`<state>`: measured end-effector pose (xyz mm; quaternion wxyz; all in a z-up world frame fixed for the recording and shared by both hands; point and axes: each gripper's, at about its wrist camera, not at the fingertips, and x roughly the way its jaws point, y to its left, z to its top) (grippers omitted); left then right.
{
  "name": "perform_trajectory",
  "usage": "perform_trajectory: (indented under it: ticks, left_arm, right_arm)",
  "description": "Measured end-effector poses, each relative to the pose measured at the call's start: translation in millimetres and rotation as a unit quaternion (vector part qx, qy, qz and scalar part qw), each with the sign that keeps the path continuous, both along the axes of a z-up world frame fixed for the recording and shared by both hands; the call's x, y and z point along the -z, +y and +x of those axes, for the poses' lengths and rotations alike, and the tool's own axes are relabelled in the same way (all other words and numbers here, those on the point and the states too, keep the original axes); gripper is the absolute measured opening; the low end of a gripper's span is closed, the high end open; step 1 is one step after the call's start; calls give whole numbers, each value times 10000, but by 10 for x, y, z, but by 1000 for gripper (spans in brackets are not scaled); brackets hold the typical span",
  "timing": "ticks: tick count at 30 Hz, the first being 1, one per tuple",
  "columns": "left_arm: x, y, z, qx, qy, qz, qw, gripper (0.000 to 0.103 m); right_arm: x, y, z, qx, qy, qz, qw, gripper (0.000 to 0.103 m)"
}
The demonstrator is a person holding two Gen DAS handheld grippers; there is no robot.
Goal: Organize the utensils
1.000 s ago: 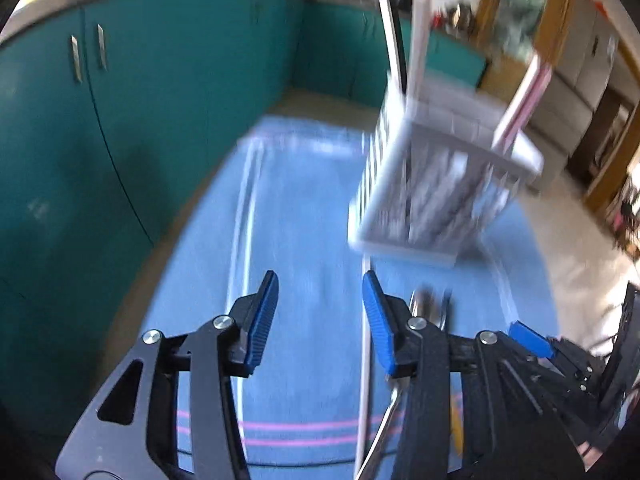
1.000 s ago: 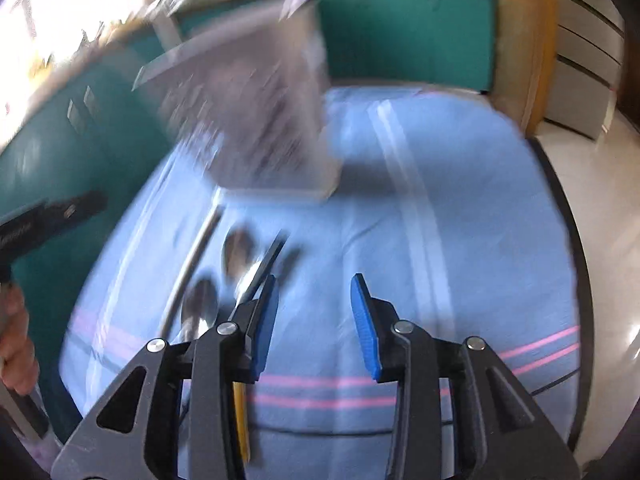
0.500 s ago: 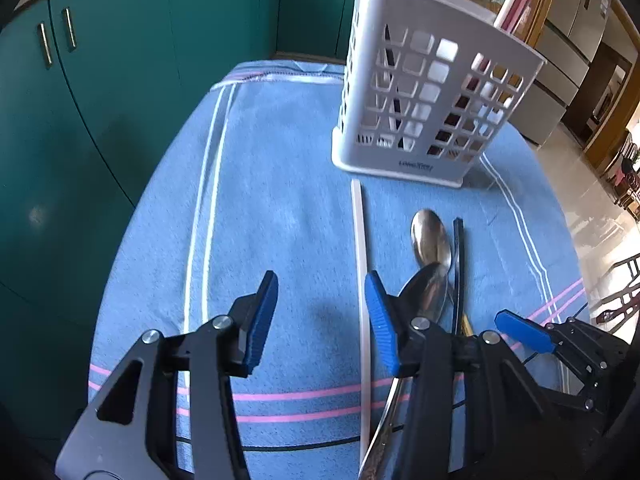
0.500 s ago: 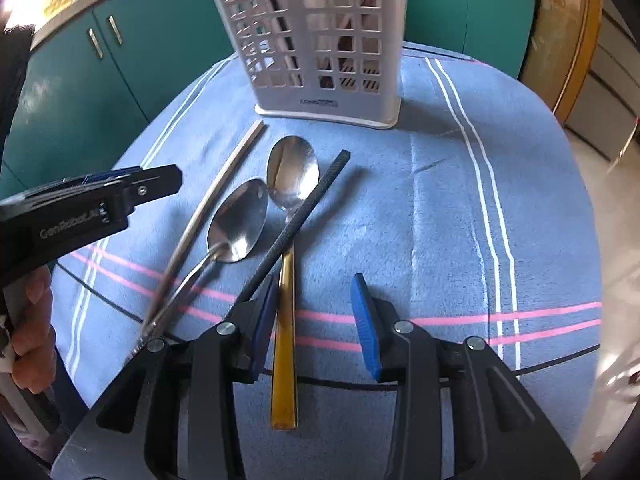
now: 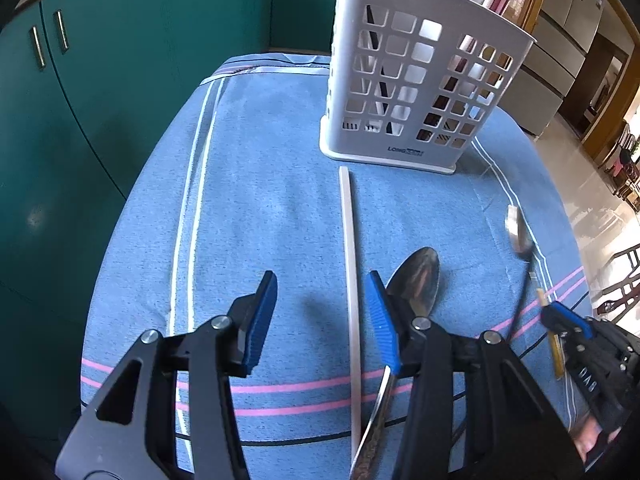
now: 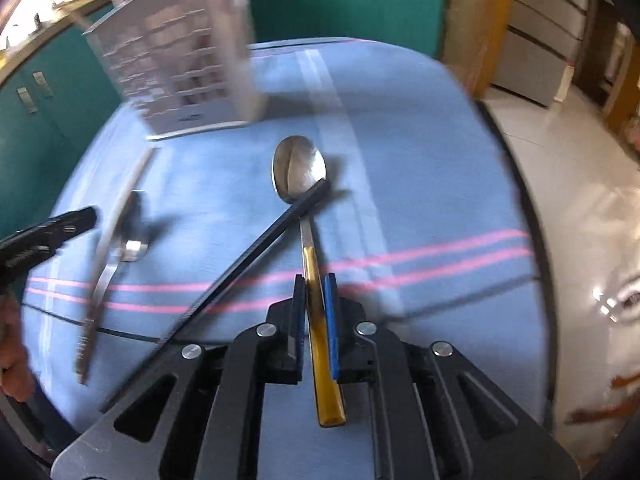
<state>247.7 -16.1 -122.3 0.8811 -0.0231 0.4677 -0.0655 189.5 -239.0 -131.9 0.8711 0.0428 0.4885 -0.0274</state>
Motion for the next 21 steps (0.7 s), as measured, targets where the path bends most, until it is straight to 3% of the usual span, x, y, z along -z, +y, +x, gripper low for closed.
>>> perform_trajectory:
  ticks: [4,6,7,11,16,21]
  left_arm:
    - [12,-61,4,75,2,-20,10000,49]
    - [20,-99,2,117,9,-23,9999,49]
    - [22,-113,-2,132,12,-29,9999,49]
    - [34,-95,-10,102,25,7,9999,49]
    - [46,-16,-15,-15,45,-7,10000,50]
    - [67,66,13,-100,68,-17,9999,52]
  right_arm:
    - [-11,-120,-45,-314,-4,120,9994,12]
    - [-37,-190,-22,-161,-85,189,9997,26]
    - [-57,-208,-13,-130,-137,248,9995,28]
    - [-123,-305,128,-260,-231,1457,9887,28]
    - [31,-106,467,-262,234,1353,9902,28]
    - [58,-9,658,-205,110,1158,9930,28]
